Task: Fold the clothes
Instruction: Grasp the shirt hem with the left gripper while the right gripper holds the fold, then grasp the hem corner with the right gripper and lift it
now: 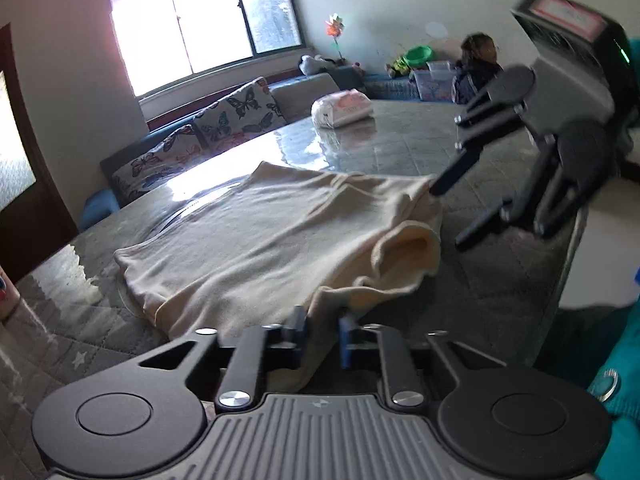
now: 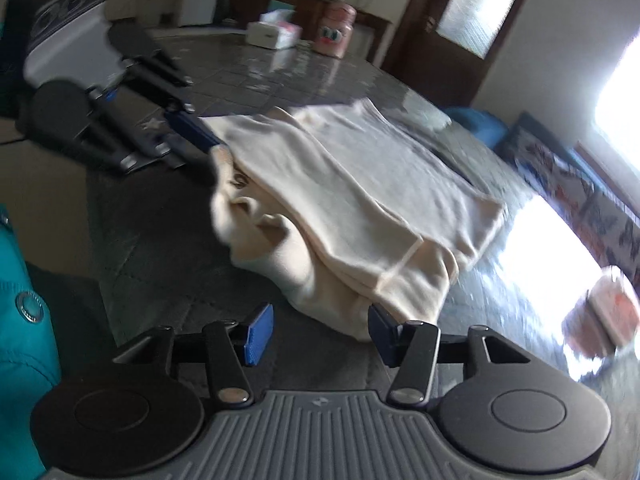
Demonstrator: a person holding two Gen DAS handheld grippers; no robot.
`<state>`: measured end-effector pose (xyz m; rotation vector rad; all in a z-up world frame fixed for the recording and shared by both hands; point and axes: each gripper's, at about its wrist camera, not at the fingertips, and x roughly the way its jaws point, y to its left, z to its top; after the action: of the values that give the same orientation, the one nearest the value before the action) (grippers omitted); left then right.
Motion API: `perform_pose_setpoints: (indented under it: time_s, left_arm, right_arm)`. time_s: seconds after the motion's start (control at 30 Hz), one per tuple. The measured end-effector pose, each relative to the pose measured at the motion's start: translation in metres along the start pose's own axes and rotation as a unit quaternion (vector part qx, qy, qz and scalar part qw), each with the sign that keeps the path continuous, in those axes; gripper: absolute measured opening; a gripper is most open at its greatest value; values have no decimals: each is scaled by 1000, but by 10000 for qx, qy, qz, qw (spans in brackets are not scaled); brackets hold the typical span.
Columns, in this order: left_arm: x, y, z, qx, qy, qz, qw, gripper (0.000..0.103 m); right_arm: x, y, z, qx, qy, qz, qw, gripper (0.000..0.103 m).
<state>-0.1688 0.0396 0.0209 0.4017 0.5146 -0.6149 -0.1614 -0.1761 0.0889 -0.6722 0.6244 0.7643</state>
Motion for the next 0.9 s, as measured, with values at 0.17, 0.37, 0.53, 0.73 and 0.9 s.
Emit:
perform_pose_setpoints:
  time_s: [0.17, 0.37, 0.53, 0.73, 0.9]
  left_arm:
    - [-1, 17, 12, -397, -142, 2, 9991, 9]
    - [8, 38, 21, -885, -168, -65, 9959, 9]
    - [8, 38, 18, -837, -110, -64, 9964, 14]
    - [-2, 26, 3, -554, -43, 108, 9984, 38]
    - [-3, 19, -6, -243, 50, 328, 9992, 43]
  right_arm:
    - [8, 3, 8, -341, -268, -89, 9990, 58]
    - [31, -8, 16, -66, -334, 76, 9994, 45]
    - [38, -29, 24, 661, -260, 431, 9965, 15]
    - [33, -46, 32, 1078, -367, 545, 9920, 13]
    - [31, -49, 36, 1159, -421, 512, 9910, 12]
